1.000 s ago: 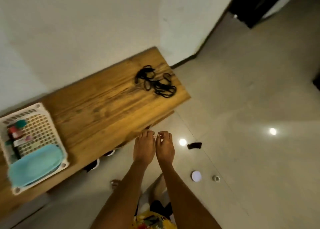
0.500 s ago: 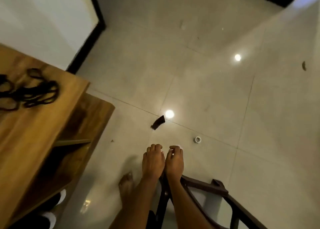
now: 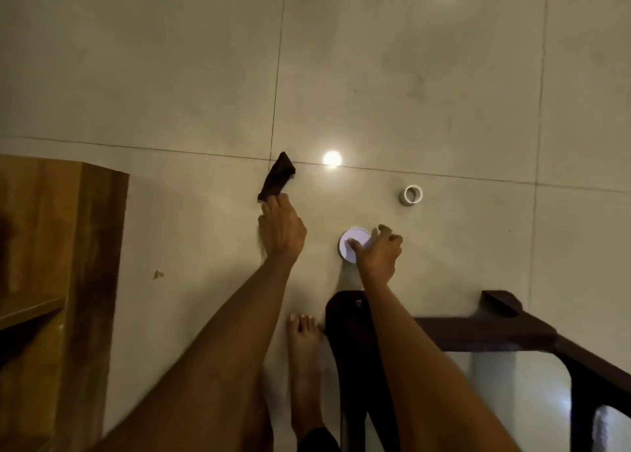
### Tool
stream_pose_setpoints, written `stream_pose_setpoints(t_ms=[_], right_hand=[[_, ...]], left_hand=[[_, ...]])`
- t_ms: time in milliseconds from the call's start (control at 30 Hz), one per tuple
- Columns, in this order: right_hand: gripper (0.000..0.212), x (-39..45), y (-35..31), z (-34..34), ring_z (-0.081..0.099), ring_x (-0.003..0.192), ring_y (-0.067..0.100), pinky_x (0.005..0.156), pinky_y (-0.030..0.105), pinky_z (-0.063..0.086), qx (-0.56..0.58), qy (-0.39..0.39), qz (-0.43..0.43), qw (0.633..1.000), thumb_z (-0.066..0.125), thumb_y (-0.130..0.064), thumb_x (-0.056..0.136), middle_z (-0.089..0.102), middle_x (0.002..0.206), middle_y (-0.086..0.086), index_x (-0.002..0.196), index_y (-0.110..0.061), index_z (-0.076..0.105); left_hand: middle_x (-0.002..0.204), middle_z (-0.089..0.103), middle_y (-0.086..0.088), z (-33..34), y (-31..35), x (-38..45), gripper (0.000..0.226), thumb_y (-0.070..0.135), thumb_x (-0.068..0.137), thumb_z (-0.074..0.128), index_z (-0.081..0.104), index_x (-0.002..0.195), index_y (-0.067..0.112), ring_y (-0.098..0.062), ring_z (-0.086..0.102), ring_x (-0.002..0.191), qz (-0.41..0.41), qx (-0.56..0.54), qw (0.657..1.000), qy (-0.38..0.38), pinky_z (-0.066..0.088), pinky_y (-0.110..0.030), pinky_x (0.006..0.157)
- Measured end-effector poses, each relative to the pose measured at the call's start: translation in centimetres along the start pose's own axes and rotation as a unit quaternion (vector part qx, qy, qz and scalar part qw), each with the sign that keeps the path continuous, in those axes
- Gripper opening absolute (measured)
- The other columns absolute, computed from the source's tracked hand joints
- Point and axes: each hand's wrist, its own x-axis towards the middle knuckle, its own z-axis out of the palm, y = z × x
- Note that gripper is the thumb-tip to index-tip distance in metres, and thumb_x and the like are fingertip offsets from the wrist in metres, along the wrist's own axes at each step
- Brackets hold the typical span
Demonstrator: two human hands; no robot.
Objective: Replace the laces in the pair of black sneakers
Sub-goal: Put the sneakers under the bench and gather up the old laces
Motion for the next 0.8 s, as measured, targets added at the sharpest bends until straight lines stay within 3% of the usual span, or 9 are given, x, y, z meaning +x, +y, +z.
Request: stream_pose_setpoints(t_ms=[100, 167, 300, 400, 467, 633, 733, 800], right_hand=[[0.089, 0.9, 0.9, 1.7, 0.032, 0.130, 0.031, 0.092, 0.046, 0.044, -0.057, -0.007, -0.057, 0.997, 0.080, -0.045, 0.069, 0.032, 0.140, 0.010, 0.140, -0.018, 0.034], [0.094, 0.8, 1.1, 3.2, 0.031, 0.130, 0.030, 0.095, 0.047, 0.043, -0.088, 0.002, -0.080, 0.993, 0.079, -0.052, 0.067, 0.030, 0.143, 0.009, 0.141, -0.021, 0.030], [0.082, 0.5, 1.2, 4.7, 0.035, 0.127, 0.029, 0.096, 0.040, 0.042, -0.131, 0.011, -0.116, 0.984, 0.076, -0.044, 0.073, 0.035, 0.141, 0.010, 0.140, -0.022, 0.033], [0.076, 0.0, 0.2, 4.8, 0.036, 0.125, 0.026, 0.096, 0.038, 0.043, -0.043, -0.003, -0.133, 0.990, 0.073, -0.040, 0.076, 0.037, 0.136, 0.010, 0.139, -0.019, 0.036], [0.077, -0.8, -1.5, 4.3, 0.038, 0.125, 0.022, 0.098, 0.034, 0.042, 0.065, -0.025, -0.130, 0.989, 0.075, -0.040, 0.075, 0.037, 0.136, 0.007, 0.137, -0.018, 0.035], [0.057, -5.1, -9.0, 0.4, 0.055, 0.103, 0.022, 0.084, 0.030, 0.048, 0.238, -0.077, -0.073, 0.965, 0.072, -0.044, 0.079, 0.050, 0.112, 0.004, 0.113, -0.022, 0.032], [0.050, -9.2, -13.9, -2.4, 0.057, 0.098, 0.022, 0.086, 0.040, 0.054, 0.237, -0.120, -0.063, 0.962, 0.063, -0.055, 0.082, 0.052, 0.110, 0.002, 0.112, -0.027, 0.033], [0.048, -12.6, -16.8, -4.2, 0.057, 0.102, 0.022, 0.087, 0.043, 0.055, 0.235, -0.160, -0.091, 0.954, 0.059, -0.054, 0.085, 0.052, 0.117, 0.004, 0.116, -0.025, 0.036]], left_hand=[[0.119, 0.052, -0.016, 1.4, -0.9, 3.0, 0.043, 0.007, 0.082, 0.058, 0.048, 0.123, 0.002, -0.031, 0.051, 0.107, -0.025, 0.024, 0.997, 0.069, 0.045, -0.036, 0.082], [0.111, 0.056, -0.015, 2.0, -1.5, 4.5, 0.045, 0.012, 0.075, 0.069, 0.053, 0.116, 0.002, -0.030, 0.056, 0.098, -0.049, 0.015, 0.993, 0.109, 0.048, -0.035, 0.074], [0.120, 0.050, -0.016, 2.1, -1.7, 6.4, 0.042, 0.022, 0.088, 0.061, 0.046, 0.123, 0.004, -0.029, 0.049, 0.110, -0.071, -0.013, 0.996, 0.054, 0.045, -0.037, 0.085], [0.118, 0.054, -0.018, 0.8, -2.1, 7.3, 0.030, 0.010, 0.091, 0.054, 0.051, 0.120, 0.002, -0.032, 0.050, 0.110, -0.072, -0.026, 0.997, 0.032, 0.045, -0.039, 0.086], [0.114, 0.057, -0.019, -0.4, -2.4, 6.7, 0.026, 0.005, 0.092, 0.050, 0.055, 0.116, 0.000, -0.033, 0.054, 0.107, -0.087, -0.104, 0.991, 0.012, 0.047, -0.040, 0.085], [0.101, 0.065, -0.020, -5.9, -2.5, 1.2, 0.030, 0.024, 0.090, 0.061, 0.058, 0.109, 0.001, -0.035, 0.062, 0.094, -0.110, -0.365, 0.923, -0.055, 0.047, -0.034, 0.076], [0.100, 0.065, -0.025, -10.7, -2.3, -2.1, 0.034, 0.028, 0.096, 0.050, 0.058, 0.110, -0.002, -0.039, 0.063, 0.091, -0.168, -0.446, 0.878, -0.040, 0.050, -0.039, 0.077], [0.105, 0.063, -0.026, -14.9, -2.4, -4.3, 0.029, 0.020, 0.099, 0.042, 0.055, 0.112, -0.002, -0.037, 0.061, 0.090, -0.194, -0.468, 0.862, -0.032, 0.048, -0.039, 0.077]])
